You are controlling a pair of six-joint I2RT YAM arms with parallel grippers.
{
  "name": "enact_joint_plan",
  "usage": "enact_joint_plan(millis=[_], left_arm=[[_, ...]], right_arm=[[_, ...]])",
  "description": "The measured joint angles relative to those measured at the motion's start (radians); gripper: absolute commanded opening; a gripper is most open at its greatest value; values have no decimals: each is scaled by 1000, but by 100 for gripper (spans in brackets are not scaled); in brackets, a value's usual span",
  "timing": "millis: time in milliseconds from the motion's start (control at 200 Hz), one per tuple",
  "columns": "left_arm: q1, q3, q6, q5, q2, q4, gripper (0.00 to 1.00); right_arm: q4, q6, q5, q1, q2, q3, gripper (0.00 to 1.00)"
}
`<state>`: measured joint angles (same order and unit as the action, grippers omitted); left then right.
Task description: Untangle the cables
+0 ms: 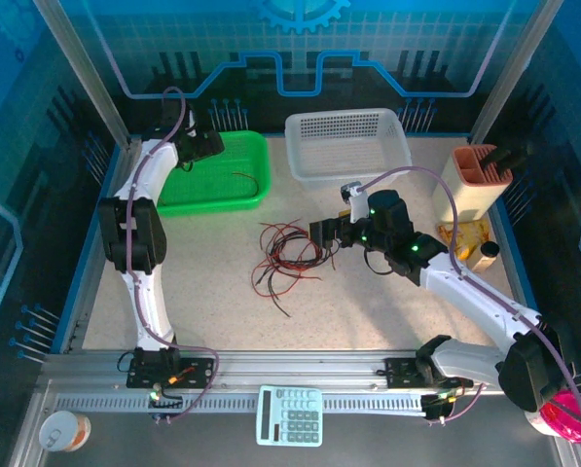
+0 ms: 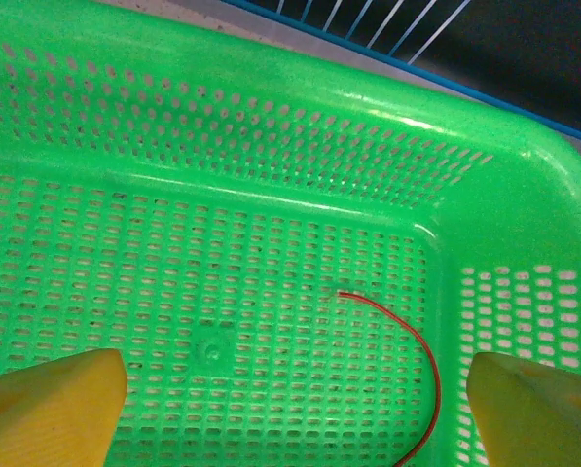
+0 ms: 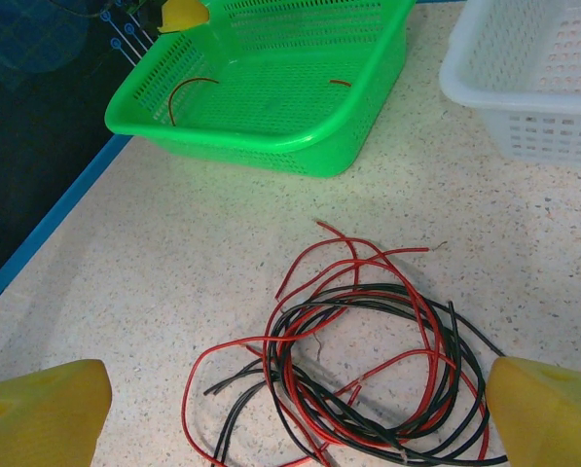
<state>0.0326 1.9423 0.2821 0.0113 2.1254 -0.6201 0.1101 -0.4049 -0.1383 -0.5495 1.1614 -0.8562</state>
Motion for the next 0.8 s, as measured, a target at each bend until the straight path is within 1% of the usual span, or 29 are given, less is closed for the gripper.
enact_joint_plan(millis=[95, 170, 235, 485, 555, 660, 800], left_arm=[[-2, 0, 5, -8, -6, -1, 99], [-8, -24, 8, -11, -30, 14, 99], [-22, -69, 8, -11, -81, 31, 99], [-126, -268, 52, -32, -383, 155, 99], [-157, -331, 69, -35, -465, 199, 99], [-203, -460, 110, -43, -588, 261, 99], [-266, -686, 187, -50, -741, 330, 99]], right_arm=[[14, -6, 3, 0, 2, 0, 100], [25, -11, 6, -1, 8, 0, 100], [37, -16, 10, -2, 24, 0, 99], [120, -49, 63, -13, 106, 0, 93], [140, -58, 84, -12, 129, 0, 87], [175, -67, 107, -12, 180, -18, 80], [204, -68, 136, -6, 272, -74, 74]])
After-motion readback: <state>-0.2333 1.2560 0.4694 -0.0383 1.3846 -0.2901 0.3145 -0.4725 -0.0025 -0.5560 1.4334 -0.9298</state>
